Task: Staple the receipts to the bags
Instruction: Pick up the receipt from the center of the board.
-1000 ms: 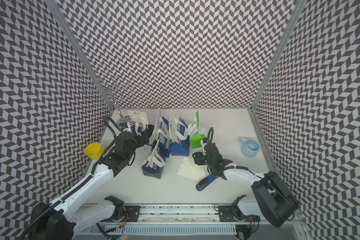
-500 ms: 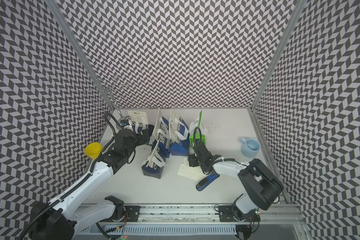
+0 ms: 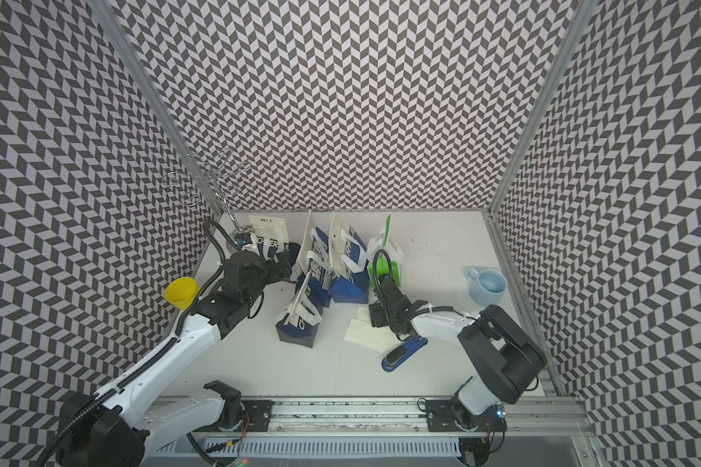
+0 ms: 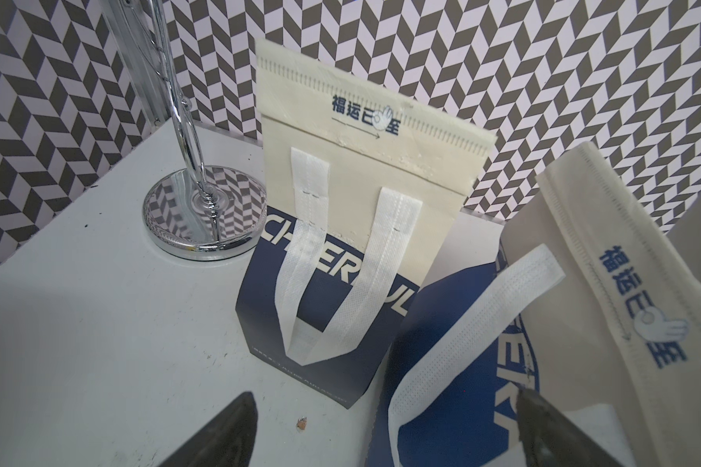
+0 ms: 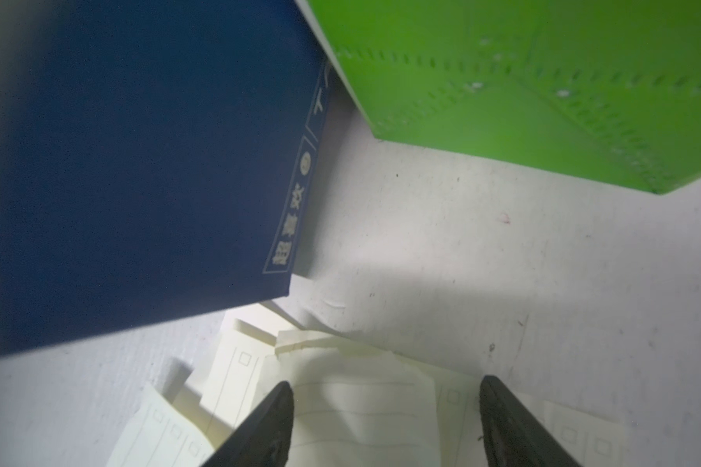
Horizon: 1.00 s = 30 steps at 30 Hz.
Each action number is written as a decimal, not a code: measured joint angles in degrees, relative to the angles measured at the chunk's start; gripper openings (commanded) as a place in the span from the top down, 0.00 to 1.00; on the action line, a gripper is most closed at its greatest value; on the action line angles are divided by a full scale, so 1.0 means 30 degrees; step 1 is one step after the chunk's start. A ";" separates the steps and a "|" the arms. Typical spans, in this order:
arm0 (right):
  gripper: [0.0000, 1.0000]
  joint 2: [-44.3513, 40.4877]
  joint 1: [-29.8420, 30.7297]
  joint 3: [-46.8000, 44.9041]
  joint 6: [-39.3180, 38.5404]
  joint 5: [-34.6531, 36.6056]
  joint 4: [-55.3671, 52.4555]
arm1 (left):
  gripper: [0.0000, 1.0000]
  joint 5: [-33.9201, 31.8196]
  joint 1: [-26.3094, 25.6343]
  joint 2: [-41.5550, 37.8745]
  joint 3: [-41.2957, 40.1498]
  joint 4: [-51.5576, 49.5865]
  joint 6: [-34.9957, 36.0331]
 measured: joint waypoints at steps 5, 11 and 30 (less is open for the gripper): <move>0.31 0.0000 0.0044 0.0131 -0.0182 -0.0080 -0.0393 | 0.00 0.0197 -0.0007 0.0007 0.0058 -0.0015 0.0000; 0.31 -0.0474 0.0080 0.0124 -0.0481 -0.0758 -0.0984 | 0.00 0.0299 -0.0146 0.0138 0.0124 -0.0015 0.0000; 0.90 -0.0219 0.0408 0.0138 -0.0852 -0.1268 -0.1319 | 0.00 0.0321 -0.0328 0.0627 0.0780 -0.0262 0.0131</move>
